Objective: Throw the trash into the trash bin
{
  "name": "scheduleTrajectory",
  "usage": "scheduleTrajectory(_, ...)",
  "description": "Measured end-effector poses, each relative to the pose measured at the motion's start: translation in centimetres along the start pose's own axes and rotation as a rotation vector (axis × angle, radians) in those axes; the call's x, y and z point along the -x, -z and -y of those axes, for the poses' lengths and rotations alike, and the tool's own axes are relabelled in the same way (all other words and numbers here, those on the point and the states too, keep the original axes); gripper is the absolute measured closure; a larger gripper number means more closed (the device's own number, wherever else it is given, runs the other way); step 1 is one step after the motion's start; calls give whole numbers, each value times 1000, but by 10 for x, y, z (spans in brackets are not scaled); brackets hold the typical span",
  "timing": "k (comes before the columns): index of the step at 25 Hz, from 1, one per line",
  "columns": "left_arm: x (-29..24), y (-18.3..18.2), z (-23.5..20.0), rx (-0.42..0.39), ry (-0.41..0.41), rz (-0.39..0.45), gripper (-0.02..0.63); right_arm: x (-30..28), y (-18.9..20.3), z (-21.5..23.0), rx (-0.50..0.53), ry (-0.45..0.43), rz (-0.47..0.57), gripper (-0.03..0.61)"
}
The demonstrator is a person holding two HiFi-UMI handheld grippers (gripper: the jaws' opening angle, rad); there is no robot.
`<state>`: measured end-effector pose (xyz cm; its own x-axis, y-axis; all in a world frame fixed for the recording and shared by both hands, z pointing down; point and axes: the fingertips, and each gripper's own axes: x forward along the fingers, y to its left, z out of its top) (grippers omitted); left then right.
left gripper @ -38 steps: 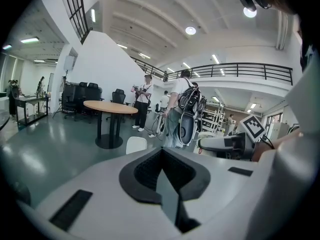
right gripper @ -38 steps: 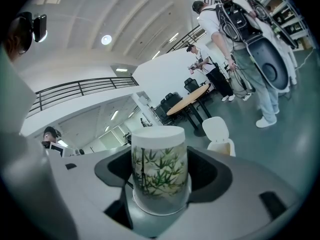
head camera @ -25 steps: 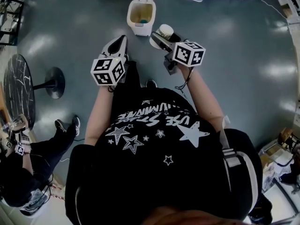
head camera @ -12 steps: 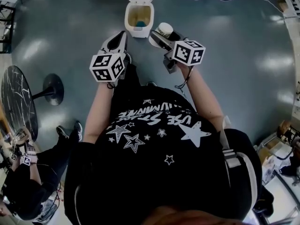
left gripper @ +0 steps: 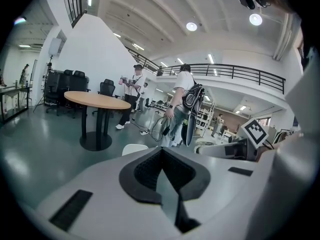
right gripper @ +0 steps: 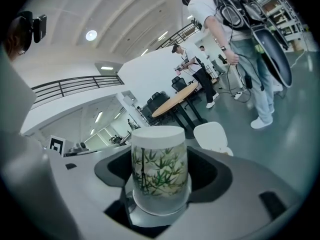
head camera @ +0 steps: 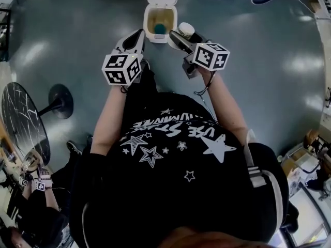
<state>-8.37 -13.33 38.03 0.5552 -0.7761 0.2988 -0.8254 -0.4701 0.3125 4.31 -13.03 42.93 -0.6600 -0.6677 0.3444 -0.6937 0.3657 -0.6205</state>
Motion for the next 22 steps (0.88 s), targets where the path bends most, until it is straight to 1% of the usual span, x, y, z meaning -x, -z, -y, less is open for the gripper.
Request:
scheduleTrajectory(5,-30,-10,-29,15,52,-44,603,-34,-18,9,-28,62,5,253)
scheduleTrajectory(10,-57,-14,-58,32,98,-82,603,-62,-34,23,-49,148,7,253)
scheduleTrajectory(15,-76,-7,-103,105,95,-111,603,-96,-23,40,-123,211,-7,253)
scheduleTrajectory(19,-90,6,-122,92,138,-166,603,-117,-3,50,-141,264,-49,253)
scheduleTrajectory(22,-103,21,-133,83,152,-200,603,-133,6,57,-149,295,-56,253)
